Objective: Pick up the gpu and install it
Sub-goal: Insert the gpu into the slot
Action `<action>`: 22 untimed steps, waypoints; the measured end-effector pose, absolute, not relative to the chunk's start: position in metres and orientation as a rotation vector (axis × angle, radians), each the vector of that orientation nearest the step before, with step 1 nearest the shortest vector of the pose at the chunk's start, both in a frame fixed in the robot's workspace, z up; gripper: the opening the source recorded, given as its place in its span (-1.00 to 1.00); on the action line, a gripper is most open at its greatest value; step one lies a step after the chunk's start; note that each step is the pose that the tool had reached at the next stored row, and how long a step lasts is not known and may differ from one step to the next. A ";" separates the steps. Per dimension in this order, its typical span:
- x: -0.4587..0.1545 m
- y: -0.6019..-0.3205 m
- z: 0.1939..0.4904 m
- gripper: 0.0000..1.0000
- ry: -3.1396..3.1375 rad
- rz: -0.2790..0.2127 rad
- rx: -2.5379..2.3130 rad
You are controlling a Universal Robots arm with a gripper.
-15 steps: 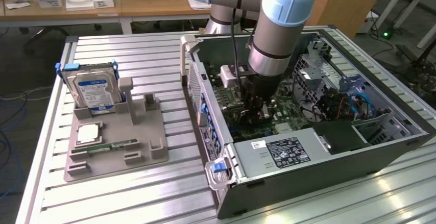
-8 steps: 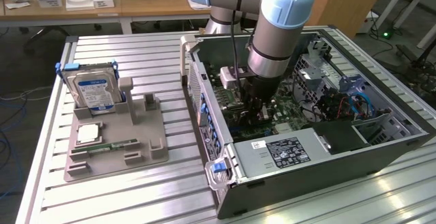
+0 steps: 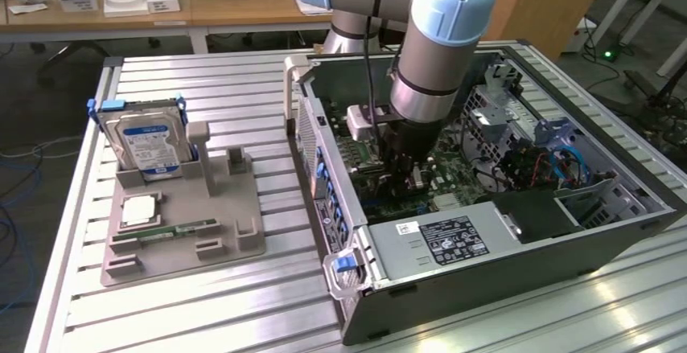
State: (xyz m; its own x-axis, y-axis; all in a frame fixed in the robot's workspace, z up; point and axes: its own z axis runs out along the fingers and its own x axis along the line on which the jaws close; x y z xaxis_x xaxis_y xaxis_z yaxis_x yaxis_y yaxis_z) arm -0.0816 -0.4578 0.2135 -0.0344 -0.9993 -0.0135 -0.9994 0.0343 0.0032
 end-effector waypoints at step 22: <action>-0.082 -0.458 0.270 -0.33 2.256 0.017 -2.179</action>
State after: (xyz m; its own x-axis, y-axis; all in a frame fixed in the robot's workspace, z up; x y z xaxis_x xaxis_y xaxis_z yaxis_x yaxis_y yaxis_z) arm -0.0818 -0.4580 0.2699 -0.0344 -0.9993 -0.0113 -0.9994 0.0343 0.0042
